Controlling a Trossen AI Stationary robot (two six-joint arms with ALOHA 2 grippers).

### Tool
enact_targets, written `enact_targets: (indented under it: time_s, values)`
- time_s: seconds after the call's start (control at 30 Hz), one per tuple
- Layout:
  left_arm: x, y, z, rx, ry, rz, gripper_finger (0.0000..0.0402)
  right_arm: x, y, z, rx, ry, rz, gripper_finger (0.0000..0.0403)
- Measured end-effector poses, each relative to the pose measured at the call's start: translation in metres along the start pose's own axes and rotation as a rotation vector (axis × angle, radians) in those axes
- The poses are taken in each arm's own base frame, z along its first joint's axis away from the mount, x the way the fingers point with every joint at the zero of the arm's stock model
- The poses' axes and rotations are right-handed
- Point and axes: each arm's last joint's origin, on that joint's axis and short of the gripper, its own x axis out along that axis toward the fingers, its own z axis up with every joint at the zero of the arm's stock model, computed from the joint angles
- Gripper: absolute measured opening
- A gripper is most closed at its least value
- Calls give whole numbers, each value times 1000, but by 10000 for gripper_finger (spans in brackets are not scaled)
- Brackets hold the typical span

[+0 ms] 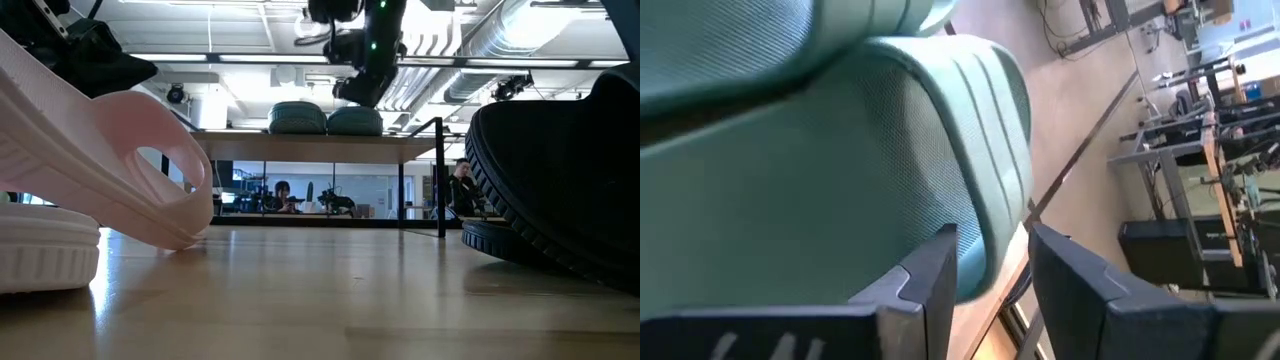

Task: Pick and place slides into the shelf
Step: Put the green slipper on the shelf, then put the bottom black slipper under the shelf

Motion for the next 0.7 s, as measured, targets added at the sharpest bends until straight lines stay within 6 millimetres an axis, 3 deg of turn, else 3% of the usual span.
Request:
enact_targets:
  time_s: [0.17,0.3,0.57,0.7]
  values:
    - [0,0,0,0,0,0,3,-34,-7,-6,15,-68,33,117]
    - [0,0,0,0,0,0,3,-67,-19,-21,28,-77,122,117]
    - [0,0,0,0,0,1,3,-133,-37,-65,144,118,731,117]
    - [0,0,0,-2,0,0,3,-167,-36,-84,183,198,930,117]
